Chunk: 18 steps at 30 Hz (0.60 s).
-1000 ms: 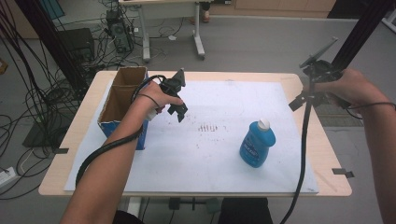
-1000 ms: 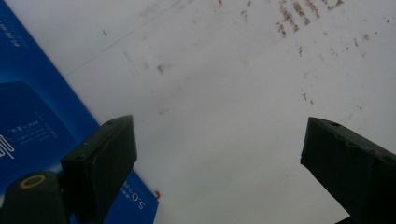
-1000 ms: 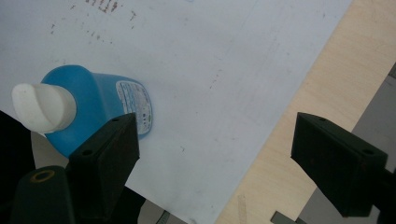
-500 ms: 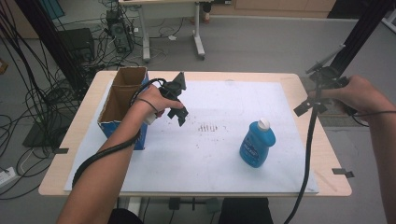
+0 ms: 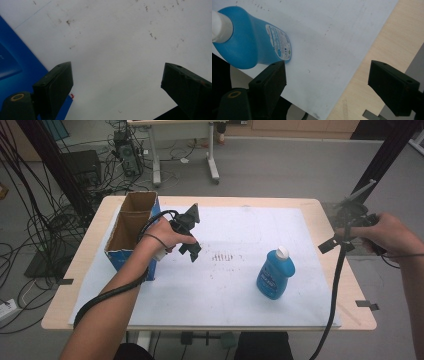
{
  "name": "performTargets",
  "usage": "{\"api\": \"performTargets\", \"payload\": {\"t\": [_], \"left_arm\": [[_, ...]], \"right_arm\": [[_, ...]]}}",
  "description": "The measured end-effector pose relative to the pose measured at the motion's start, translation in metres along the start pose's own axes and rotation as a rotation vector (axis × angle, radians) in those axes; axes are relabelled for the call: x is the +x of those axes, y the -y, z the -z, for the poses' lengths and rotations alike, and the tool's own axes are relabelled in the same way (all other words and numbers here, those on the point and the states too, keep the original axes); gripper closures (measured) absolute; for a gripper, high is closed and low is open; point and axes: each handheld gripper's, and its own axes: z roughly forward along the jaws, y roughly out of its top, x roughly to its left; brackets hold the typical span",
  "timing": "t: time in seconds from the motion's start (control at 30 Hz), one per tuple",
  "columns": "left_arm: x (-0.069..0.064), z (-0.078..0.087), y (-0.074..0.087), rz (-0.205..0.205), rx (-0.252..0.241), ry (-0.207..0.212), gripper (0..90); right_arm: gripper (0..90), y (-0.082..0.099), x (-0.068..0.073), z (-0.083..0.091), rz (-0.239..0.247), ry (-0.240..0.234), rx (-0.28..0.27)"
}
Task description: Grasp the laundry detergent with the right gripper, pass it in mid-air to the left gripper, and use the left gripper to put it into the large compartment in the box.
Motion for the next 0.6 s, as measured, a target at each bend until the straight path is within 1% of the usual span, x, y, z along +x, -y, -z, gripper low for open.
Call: {"api": "performTargets", "payload": {"t": [0.23,0.3,0.33,0.43,0.53,0.6], "left_arm": [[-0.003,-0.004,0.005,-0.01,0.001,-0.002,10.6],[-0.005,-0.006,0.008,-0.008,-0.002,0.002,10.6],[-0.006,-0.008,0.01,-0.012,-0.002,0.013,10.6],[-0.007,-0.009,0.012,-0.018,0.001,0.005,10.6],[-0.008,-0.011,0.015,-0.018,0.001,0.012,10.6],[-0.008,-0.012,0.016,-0.023,0.007,0.008,10.6]], "right_arm": [[14.4,0.009,0.002,-0.003,0.003,0.004,-0.003],[14.5,0.012,0.003,-0.004,0.005,0.004,-0.004],[14.4,0.015,0.003,-0.005,0.007,0.004,-0.003],[14.4,0.018,0.004,-0.007,0.009,0.002,-0.003],[14.4,0.025,0.007,-0.009,0.022,0.001,-0.01],[14.4,0.028,0.009,-0.01,0.028,-0.001,-0.013]]}}
